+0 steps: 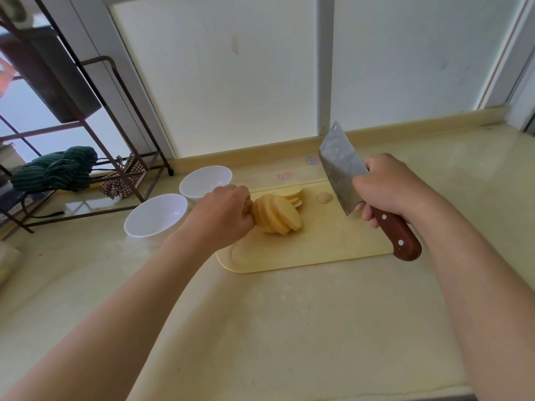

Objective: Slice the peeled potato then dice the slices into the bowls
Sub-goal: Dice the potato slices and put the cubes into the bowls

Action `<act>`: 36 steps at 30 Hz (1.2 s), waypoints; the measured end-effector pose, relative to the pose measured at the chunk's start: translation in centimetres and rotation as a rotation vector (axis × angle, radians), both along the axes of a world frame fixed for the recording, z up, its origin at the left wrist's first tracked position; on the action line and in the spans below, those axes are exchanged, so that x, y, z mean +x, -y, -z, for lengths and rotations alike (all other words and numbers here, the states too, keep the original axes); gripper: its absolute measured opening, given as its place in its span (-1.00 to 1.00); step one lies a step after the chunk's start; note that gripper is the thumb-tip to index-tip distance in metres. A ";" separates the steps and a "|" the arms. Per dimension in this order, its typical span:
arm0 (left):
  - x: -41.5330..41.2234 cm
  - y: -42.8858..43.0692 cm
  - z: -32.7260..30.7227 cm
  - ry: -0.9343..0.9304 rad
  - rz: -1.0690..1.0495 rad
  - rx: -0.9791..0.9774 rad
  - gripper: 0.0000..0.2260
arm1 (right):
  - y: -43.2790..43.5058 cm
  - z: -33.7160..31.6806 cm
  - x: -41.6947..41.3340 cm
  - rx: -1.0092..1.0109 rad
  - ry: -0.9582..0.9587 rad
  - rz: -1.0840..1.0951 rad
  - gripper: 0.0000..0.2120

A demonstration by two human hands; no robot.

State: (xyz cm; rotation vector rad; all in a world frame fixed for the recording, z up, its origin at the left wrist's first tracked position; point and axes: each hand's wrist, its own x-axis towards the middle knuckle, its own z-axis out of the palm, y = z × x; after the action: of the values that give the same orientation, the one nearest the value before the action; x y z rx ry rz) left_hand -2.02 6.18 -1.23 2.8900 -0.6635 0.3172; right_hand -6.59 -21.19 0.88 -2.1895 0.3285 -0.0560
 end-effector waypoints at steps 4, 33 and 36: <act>-1.6 0.4 0.2 0.045 -0.037 0.041 -0.87 | 0.0 0.1 -0.1 -0.004 -0.007 -0.002 -0.75; -2.7 13.4 1.1 -0.054 0.319 0.122 -0.73 | 2.1 -1.4 -1.1 -0.012 -0.040 0.042 -0.57; -2.0 12.3 -0.4 -0.162 0.283 -0.053 -0.71 | 2.0 -1.4 -1.1 -0.014 -0.029 0.035 -0.55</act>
State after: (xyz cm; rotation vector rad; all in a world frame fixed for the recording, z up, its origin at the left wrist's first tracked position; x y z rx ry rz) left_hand -3.98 -6.13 -0.87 2.6858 -1.0004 0.0613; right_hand -7.69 -23.24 2.30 -2.2000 0.3837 -0.0457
